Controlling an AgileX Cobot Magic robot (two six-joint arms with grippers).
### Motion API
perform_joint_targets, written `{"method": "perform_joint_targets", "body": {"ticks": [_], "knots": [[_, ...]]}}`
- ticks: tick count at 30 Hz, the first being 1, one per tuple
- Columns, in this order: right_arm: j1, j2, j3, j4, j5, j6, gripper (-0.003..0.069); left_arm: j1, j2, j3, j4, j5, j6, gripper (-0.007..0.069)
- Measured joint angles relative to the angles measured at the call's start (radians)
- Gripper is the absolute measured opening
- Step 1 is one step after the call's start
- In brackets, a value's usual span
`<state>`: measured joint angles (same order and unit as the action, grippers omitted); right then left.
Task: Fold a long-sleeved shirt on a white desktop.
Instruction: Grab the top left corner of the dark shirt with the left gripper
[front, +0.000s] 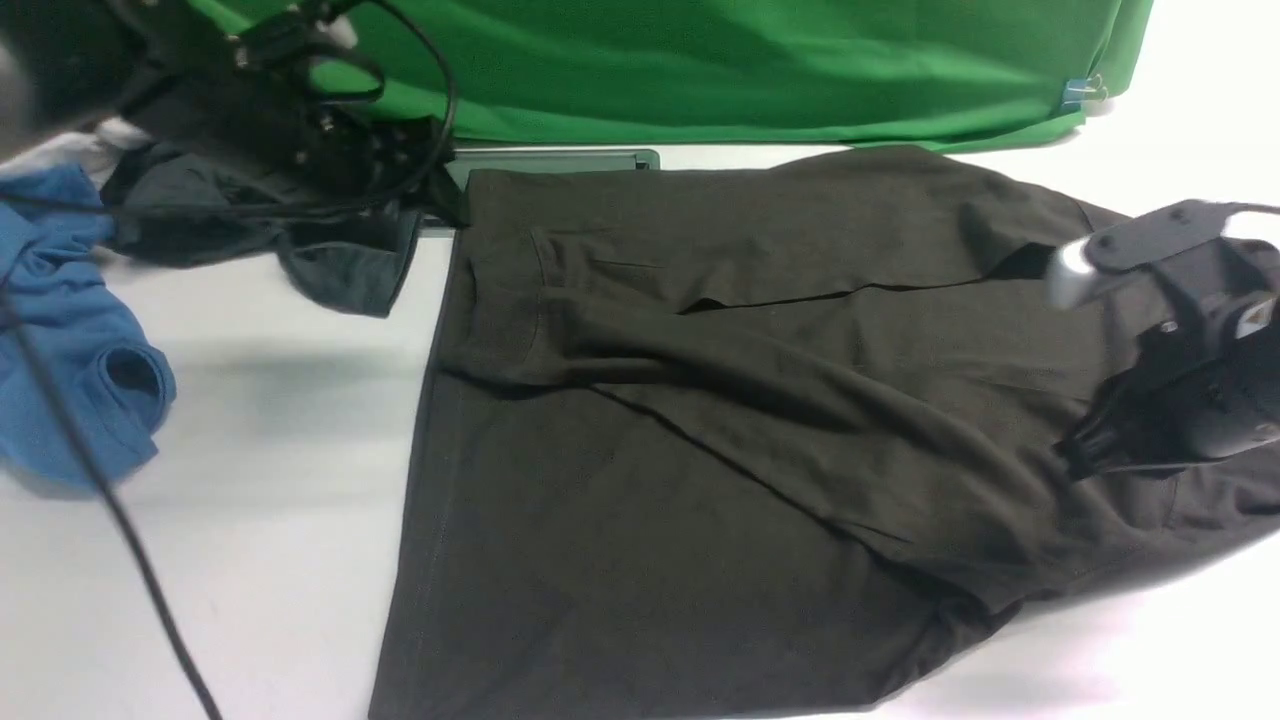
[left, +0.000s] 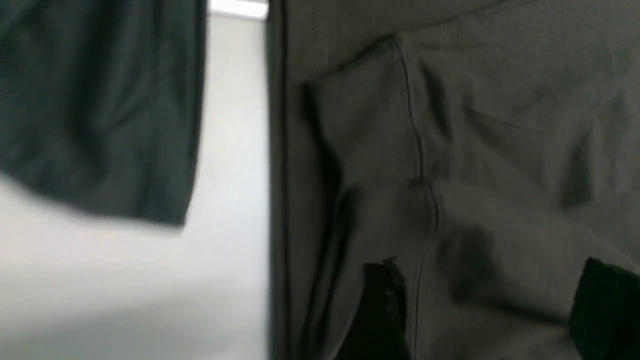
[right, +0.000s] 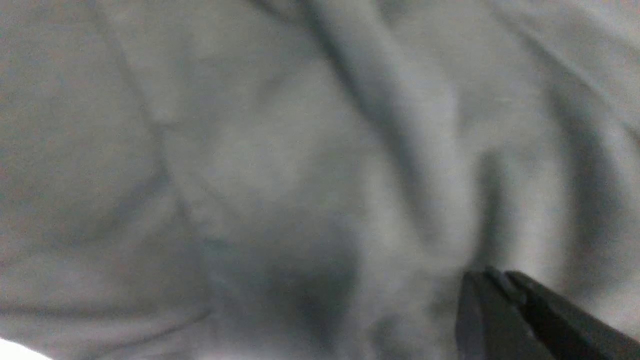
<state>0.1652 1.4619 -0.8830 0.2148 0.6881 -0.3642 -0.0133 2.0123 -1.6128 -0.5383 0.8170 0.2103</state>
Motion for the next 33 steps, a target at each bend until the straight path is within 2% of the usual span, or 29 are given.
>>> {"method": "perform_joint_targets", "body": {"ticks": [9, 16, 25, 33], "knots": [[0.017, 0.000, 0.000, 0.003, -0.012, -0.002, 0.0078, -0.019, 0.248, -0.251, -0.030, 0.082, -0.009, 0.0458], [0.027, 0.000, 0.000, 0.015, -0.043, -0.014, 0.0101, -0.019, 0.333, -0.381, 0.052, 0.175, -0.084, 0.0457], [0.037, 0.000, 0.000, 0.017, -0.064, -0.023, 0.0122, -0.020, 0.352, -0.397, 0.107, 0.223, -0.136, 0.0457], [0.037, 0.000, 0.000, 0.018, -0.067, -0.023, 0.0136, -0.020, 0.363, -0.397, 0.036, 0.183, -0.086, 0.0457]]}}
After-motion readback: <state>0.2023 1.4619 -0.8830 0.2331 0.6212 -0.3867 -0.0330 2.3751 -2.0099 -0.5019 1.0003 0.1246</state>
